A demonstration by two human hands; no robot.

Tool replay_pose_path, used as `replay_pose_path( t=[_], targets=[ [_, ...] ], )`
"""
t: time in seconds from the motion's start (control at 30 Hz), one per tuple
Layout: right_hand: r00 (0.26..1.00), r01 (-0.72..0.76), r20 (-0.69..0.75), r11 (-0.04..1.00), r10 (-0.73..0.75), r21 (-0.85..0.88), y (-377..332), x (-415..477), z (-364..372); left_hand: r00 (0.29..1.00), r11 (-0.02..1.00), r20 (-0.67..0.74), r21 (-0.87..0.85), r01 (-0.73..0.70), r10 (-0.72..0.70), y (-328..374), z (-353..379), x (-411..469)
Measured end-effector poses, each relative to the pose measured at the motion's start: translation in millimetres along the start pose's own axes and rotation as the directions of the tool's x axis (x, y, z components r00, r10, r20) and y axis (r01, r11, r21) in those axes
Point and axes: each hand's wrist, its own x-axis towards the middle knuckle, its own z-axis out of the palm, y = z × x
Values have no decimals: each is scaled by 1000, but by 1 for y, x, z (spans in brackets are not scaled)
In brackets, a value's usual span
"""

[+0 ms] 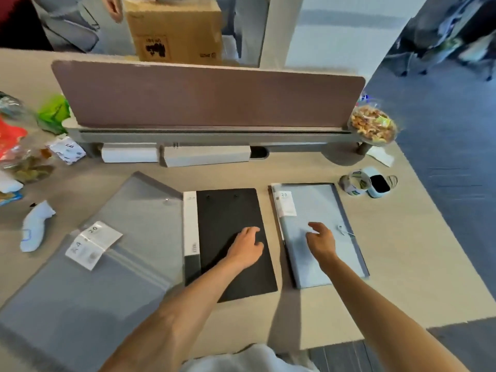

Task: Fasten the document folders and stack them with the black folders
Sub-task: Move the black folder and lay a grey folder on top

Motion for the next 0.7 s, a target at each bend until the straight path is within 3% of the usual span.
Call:
replay_pose_path(
  t=[0.33, 0.47, 0.7],
  targets=[
    [998, -69, 6, 997, 69, 27, 38, 72, -79, 983, 962, 99, -210, 173, -155, 71, 38, 25],
    [997, -78, -5, 994, 78, -76, 56, 104, -98, 967, 900, 124, -356, 252, -222, 83, 53, 36],
    [995, -24, 95, 995, 33, -95, 67, 126, -108, 945, 806, 45, -511, 300, -323, 95, 71, 54]
  ],
)
